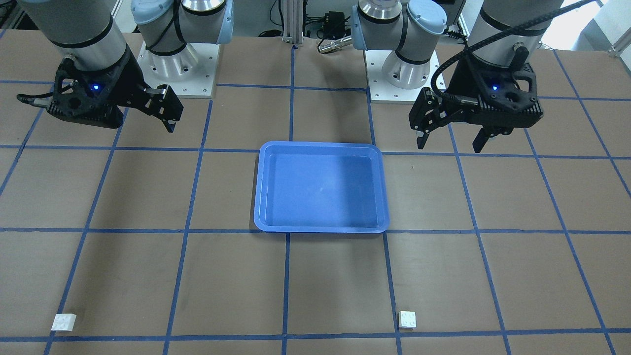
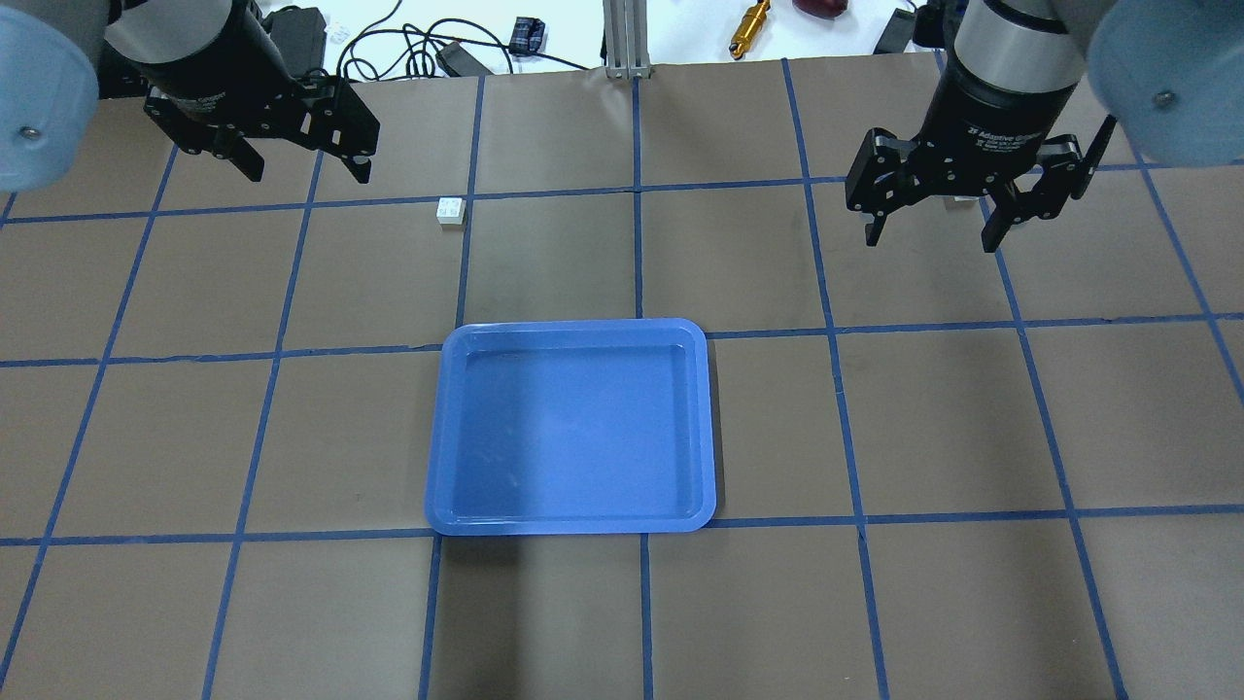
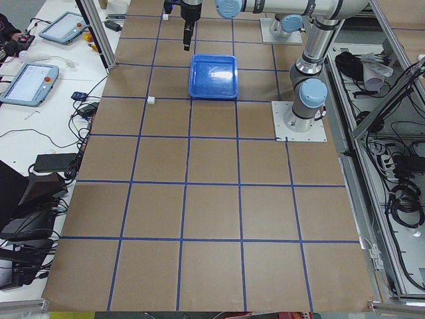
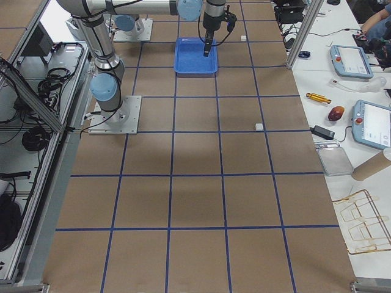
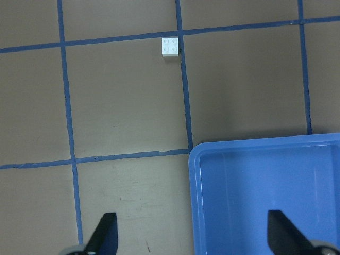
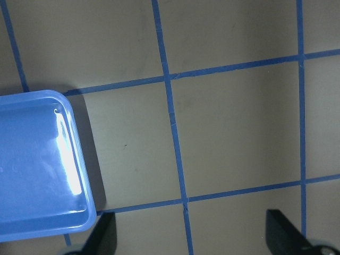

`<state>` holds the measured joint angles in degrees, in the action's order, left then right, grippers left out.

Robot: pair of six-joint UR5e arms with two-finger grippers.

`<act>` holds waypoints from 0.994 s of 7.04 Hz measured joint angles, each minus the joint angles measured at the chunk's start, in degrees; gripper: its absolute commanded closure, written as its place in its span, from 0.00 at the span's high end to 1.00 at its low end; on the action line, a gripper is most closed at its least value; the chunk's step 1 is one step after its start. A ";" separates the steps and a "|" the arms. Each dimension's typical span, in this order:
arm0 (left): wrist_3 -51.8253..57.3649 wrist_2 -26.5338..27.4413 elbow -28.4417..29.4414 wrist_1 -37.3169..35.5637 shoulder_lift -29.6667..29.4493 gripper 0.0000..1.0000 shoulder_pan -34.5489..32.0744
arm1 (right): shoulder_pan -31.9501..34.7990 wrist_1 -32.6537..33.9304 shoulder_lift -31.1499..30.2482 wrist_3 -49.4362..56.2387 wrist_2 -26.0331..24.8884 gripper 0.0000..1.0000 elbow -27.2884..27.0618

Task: Assemble white blocks and place on blue tray

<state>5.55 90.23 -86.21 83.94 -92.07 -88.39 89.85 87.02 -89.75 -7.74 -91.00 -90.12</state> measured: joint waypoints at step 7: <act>0.14 -0.17 -0.06 -0.15 -1.13 1.00 0.13 | 0.23 2.36 -5.26 4.08 3.12 1.00 -5.69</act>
<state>5.68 90.06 -86.28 83.78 -93.20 -88.26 90.07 89.38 -95.01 -3.66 -87.88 -95.82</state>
